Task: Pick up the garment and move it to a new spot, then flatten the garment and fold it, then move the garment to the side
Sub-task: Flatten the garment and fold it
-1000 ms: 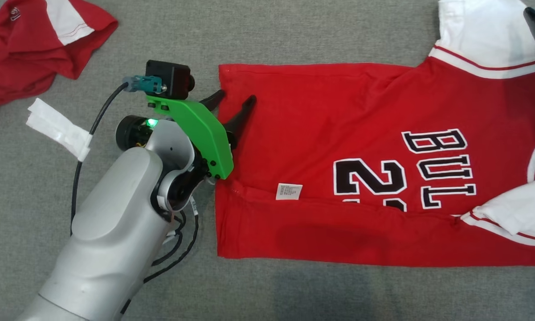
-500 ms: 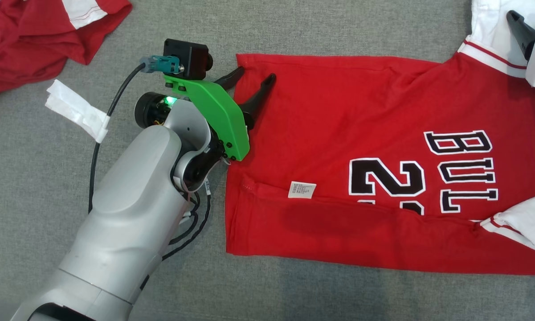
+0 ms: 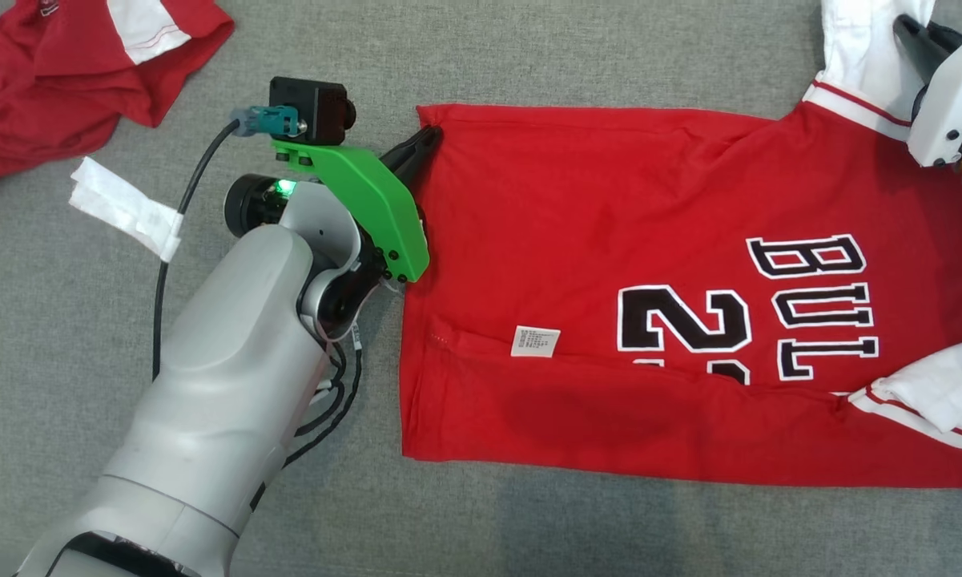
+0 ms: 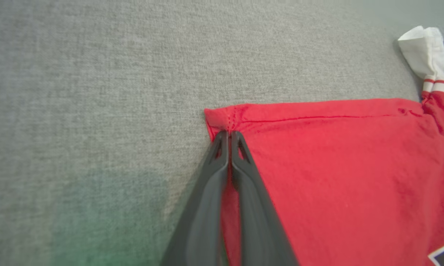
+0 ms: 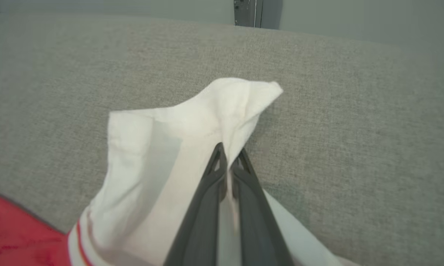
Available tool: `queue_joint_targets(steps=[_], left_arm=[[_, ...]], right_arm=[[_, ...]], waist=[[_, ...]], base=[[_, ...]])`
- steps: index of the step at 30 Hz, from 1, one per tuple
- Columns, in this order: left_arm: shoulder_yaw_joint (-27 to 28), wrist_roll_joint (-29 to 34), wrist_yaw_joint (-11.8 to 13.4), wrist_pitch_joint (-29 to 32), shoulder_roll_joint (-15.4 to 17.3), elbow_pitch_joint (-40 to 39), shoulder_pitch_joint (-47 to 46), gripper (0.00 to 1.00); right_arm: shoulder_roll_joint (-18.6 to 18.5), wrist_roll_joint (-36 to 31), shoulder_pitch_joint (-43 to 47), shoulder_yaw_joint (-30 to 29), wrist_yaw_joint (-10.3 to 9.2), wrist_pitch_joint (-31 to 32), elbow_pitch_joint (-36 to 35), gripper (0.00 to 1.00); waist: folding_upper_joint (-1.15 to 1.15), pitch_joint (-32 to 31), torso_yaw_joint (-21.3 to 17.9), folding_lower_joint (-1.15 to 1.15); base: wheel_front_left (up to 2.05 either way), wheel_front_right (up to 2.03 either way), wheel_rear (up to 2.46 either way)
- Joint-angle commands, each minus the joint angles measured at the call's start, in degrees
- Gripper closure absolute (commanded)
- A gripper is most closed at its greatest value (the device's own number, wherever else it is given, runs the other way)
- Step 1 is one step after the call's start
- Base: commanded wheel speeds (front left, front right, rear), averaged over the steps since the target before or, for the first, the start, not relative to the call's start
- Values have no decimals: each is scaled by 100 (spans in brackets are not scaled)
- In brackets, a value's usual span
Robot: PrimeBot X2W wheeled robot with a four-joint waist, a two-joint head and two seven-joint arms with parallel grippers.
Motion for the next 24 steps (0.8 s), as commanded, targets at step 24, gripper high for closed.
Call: queue_joint_targets(steps=[24], left_arm=[[323,-385,363,-1141,1106,-2156,2530,100]], right_arm=[[-804,837,2703,254,0,-2072,-1866,100]], waist=[[0,-1756,-1095,0]], base=[[0,0,0]])
